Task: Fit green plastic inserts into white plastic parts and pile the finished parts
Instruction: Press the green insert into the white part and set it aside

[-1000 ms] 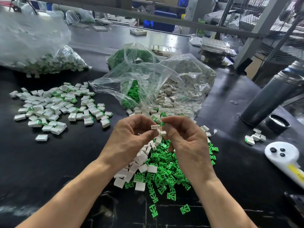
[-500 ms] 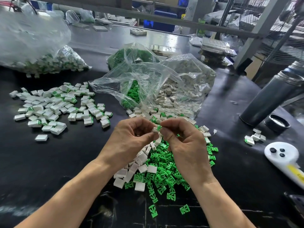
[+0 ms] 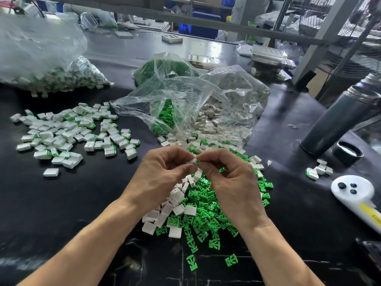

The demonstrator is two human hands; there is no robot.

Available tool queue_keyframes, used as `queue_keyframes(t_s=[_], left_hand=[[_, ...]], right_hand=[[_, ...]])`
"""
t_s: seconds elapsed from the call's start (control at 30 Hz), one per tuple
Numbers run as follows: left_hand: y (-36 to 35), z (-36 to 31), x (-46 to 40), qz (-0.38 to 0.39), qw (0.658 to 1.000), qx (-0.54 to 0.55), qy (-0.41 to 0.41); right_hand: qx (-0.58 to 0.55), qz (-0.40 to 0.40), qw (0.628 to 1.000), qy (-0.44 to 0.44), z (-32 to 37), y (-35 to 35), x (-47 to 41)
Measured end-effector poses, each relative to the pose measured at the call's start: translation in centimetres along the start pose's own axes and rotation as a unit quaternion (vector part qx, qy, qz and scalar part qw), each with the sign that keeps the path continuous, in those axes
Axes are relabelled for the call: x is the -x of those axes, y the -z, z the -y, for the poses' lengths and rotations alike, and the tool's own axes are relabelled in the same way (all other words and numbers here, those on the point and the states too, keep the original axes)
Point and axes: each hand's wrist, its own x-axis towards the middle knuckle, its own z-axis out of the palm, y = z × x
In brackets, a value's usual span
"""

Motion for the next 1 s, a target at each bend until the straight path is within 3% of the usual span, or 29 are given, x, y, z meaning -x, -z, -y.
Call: queue_keyframes(t_s=[0.13,0.33,0.57,1.0], left_hand=[[-0.03,0.02,-0.07,-0.007,1.000,-0.002,0.003],[0.21,0.23,-0.20,0.002,1.000,0.007,0.001],[0.42,0.06,-0.29,-0.022,1.000,0.009,0.009],[0.04,-0.54,-0.05,-0.040,0.994,-0.093,-0.053]], right_hand=[[0.004,0.010,1.000,-0.019,0.03,0.19,-0.10],[-0.106,0.001,0.990,-0.091,0.19,0.15,-0.12],[-0.017,-0.001,0.998,-0.066,0.48,0.12,0.20],[0.110,0.003,0.994,0.002,0.86,-0.17,0.42]])
